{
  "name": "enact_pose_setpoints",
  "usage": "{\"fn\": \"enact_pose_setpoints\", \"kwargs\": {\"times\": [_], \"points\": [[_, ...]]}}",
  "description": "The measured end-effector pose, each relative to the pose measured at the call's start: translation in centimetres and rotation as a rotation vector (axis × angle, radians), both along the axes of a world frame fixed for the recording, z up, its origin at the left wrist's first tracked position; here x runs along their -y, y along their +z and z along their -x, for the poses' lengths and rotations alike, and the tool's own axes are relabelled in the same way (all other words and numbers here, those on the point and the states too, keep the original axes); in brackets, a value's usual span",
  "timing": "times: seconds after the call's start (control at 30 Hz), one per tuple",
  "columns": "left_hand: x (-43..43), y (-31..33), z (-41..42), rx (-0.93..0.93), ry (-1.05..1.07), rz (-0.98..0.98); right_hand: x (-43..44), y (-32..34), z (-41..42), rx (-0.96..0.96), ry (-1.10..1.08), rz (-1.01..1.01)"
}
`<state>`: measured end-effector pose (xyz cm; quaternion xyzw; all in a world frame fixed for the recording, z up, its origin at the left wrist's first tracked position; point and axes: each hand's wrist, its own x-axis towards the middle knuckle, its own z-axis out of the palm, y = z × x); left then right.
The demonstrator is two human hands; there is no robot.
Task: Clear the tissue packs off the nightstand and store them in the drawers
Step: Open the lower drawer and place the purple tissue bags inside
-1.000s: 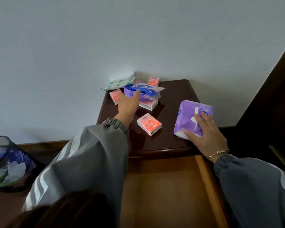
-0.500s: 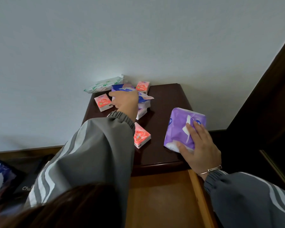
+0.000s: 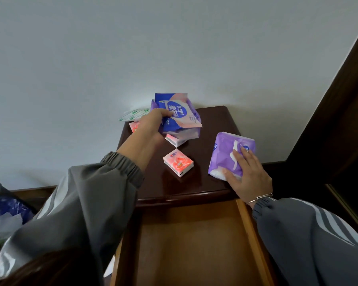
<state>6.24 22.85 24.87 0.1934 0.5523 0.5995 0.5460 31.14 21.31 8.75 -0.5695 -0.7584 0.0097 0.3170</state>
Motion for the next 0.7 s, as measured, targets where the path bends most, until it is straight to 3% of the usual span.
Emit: {"fn": "enact_pose_setpoints", "kwargs": {"times": [0.2, 0.43, 0.7], "points": [[12.3, 1.3, 1.0, -0.109, -0.192, -0.148, 0.0, 0.0, -0.2, -0.054, 0.058, 0.057], [24.4, -4.6, 2.2, -0.095, -0.219, 0.068, 2.0, 1.7, -0.5, 0.035, 0.135, 0.085], [29.1, -8.8, 1.7, 0.065, -0.067, 0.133, 10.1, 6.9, -3.6, -0.184, 0.185, 0.150]]}}
